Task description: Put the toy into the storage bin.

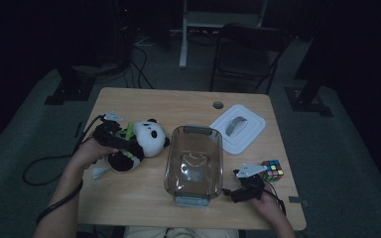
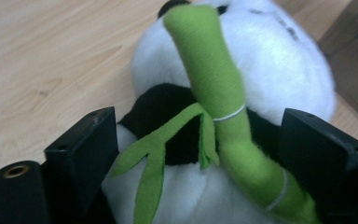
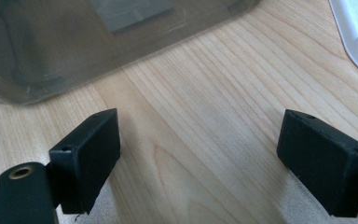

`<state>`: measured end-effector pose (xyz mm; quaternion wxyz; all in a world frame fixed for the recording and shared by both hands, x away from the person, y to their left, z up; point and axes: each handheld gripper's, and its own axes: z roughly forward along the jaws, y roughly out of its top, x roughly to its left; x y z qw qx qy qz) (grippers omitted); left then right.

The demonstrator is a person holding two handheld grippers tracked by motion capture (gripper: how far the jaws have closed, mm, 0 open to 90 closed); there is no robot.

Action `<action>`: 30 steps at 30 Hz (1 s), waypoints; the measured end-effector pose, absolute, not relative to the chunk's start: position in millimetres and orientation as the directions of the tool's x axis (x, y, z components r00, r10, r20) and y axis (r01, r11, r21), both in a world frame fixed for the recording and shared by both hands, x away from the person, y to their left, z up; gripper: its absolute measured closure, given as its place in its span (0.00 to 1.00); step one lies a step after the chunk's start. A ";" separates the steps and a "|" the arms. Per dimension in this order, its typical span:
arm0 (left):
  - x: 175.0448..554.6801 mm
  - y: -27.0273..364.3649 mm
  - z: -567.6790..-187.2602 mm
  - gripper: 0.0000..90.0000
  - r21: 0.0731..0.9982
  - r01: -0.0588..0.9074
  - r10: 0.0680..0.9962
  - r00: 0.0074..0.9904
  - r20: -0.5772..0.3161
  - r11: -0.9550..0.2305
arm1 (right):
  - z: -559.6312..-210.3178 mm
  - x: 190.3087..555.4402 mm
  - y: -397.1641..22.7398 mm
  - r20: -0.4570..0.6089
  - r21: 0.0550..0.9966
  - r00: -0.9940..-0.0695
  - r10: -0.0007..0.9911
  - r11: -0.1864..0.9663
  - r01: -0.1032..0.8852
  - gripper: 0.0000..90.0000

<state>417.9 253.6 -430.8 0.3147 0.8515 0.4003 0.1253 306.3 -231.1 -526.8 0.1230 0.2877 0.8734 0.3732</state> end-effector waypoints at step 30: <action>401.2 253.2 -421.4 0.76 0.677 0.626 0.803 0.589 -0.085 -0.387 | -524.9 307.2 -210.6 0.011 0.750 -0.829 0.559 0.544 0.377 0.15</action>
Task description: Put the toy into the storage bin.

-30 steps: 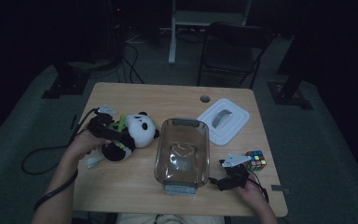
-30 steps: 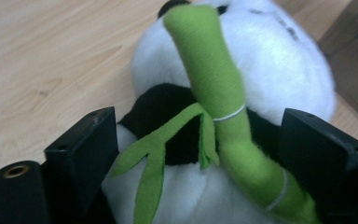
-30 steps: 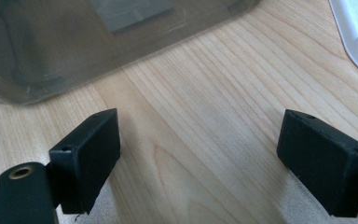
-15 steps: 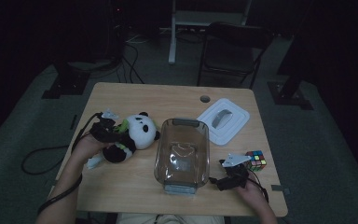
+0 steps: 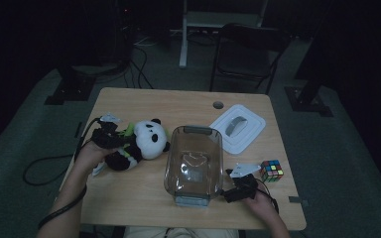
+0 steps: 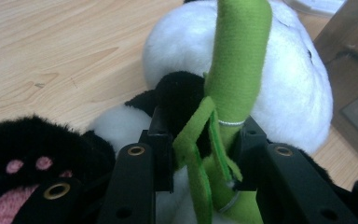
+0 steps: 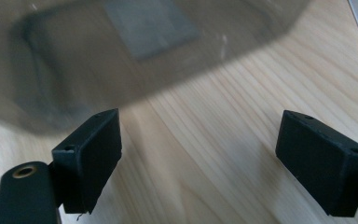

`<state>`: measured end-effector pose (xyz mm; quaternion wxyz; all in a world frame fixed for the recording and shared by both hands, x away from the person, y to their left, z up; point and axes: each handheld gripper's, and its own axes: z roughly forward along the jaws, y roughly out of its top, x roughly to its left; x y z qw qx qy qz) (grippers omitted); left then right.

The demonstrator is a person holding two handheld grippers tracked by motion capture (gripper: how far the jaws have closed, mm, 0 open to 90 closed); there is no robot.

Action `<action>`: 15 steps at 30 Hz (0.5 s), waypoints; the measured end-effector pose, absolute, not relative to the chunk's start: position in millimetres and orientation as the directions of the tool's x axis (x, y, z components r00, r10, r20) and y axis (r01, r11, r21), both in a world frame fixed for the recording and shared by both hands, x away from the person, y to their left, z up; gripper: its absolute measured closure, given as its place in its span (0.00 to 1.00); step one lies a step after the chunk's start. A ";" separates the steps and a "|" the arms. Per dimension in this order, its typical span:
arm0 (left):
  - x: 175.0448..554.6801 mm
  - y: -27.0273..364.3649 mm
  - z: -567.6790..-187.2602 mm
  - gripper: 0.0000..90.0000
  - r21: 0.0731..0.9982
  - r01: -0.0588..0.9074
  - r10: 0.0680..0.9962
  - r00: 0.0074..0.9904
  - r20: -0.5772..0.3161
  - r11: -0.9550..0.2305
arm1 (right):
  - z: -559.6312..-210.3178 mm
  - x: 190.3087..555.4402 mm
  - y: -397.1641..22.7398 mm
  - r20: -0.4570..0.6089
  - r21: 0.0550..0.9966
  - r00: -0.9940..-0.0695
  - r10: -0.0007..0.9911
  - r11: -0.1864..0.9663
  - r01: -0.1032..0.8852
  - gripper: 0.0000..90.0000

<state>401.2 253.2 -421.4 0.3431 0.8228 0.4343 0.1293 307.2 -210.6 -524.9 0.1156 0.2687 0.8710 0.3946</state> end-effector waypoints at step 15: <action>406.0 272.7 -399.1 0.76 0.715 0.644 0.855 0.504 -0.127 -0.273 | -520.8 305.9 -160.2 -0.006 0.773 -0.753 0.658 0.481 0.414 0.13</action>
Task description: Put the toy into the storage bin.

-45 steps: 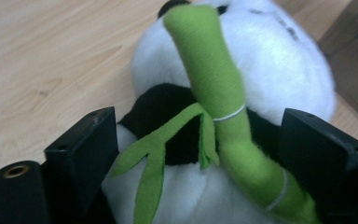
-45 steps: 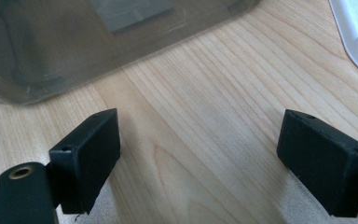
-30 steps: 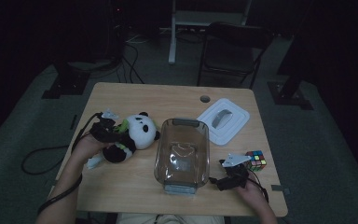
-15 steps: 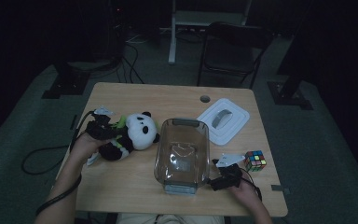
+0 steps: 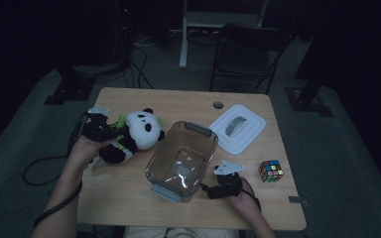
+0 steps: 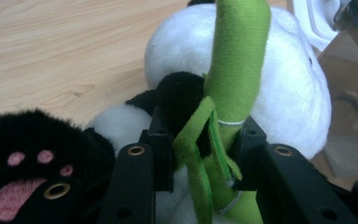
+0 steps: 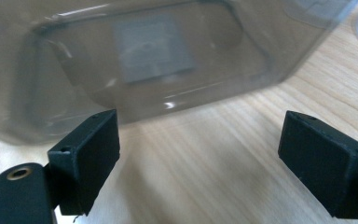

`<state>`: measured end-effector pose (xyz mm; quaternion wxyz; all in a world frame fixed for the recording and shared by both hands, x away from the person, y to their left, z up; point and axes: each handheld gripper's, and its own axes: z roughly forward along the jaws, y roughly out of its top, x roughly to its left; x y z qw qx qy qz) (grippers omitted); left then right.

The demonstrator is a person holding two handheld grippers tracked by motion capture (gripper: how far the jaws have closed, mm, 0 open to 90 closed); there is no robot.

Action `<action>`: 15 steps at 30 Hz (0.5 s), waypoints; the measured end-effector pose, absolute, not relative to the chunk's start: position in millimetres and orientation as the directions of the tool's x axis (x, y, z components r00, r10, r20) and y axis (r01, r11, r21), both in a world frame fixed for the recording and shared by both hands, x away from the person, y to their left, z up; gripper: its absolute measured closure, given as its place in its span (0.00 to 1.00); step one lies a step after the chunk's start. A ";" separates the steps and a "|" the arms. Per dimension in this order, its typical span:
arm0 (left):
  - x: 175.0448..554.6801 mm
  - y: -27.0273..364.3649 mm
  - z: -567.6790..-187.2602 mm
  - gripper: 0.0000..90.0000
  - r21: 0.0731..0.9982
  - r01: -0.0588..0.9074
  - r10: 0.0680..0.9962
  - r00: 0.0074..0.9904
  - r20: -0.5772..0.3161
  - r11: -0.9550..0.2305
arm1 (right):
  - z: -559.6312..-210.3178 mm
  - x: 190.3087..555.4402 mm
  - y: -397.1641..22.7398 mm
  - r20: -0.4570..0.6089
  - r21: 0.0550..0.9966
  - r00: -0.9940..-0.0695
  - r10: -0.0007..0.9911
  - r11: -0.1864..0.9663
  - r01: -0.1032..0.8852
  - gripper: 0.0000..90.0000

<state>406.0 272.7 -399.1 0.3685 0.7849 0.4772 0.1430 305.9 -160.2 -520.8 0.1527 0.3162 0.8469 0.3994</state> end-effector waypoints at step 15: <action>409.2 278.7 -350.1 0.76 0.797 0.585 0.898 0.417 -0.138 -0.149 | -514.6 309.6 -78.7 -0.082 0.748 -0.588 0.804 0.440 0.497 0.13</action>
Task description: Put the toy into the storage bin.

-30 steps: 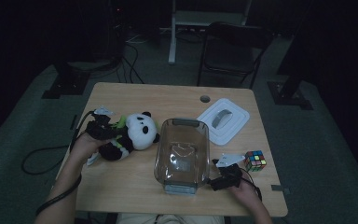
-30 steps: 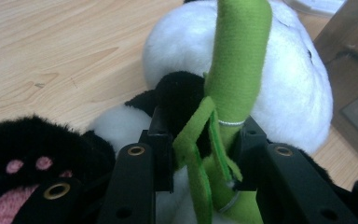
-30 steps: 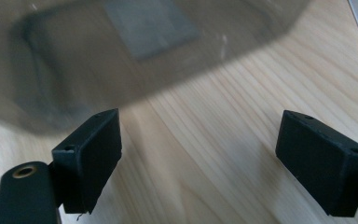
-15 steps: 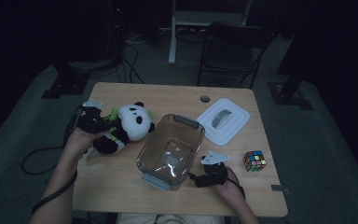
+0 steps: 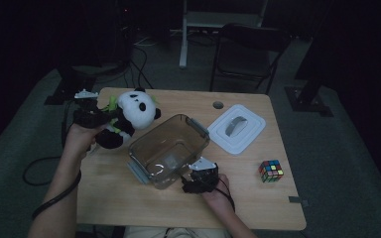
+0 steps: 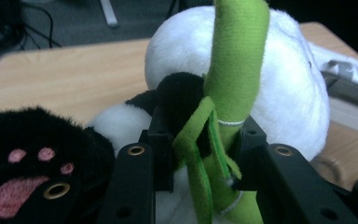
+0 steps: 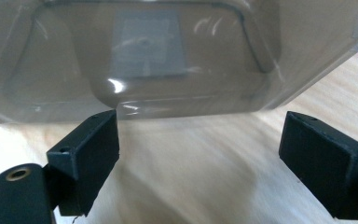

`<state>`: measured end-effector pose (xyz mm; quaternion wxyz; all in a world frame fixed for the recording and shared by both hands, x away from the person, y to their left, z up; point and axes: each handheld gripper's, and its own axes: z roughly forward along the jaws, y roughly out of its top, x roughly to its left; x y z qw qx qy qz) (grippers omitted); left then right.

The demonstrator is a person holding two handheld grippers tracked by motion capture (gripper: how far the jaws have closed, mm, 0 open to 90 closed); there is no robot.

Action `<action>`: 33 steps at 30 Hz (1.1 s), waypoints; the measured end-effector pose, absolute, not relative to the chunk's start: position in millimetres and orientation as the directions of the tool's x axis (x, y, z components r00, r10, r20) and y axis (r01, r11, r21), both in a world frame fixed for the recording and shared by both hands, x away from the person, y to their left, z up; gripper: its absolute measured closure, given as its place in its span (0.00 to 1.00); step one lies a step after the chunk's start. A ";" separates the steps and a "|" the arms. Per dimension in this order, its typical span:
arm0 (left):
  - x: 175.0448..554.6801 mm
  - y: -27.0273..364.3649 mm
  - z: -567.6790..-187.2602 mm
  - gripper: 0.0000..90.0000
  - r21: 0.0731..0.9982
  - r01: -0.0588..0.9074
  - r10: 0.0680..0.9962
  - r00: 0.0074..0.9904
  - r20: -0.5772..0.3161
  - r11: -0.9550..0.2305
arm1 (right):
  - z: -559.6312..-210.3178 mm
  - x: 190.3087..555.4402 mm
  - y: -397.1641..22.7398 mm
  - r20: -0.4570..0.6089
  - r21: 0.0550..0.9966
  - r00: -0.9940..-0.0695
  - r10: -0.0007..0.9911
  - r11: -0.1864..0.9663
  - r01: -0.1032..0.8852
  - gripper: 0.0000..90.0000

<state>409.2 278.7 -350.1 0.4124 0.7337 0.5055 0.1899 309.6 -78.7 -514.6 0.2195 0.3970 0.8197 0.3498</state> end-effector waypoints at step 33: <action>393.5 175.6 -325.2 0.76 0.812 0.467 0.726 0.683 -0.080 -0.349 | -505.9 310.6 -90.3 -0.037 0.800 -0.564 0.825 0.363 0.478 0.13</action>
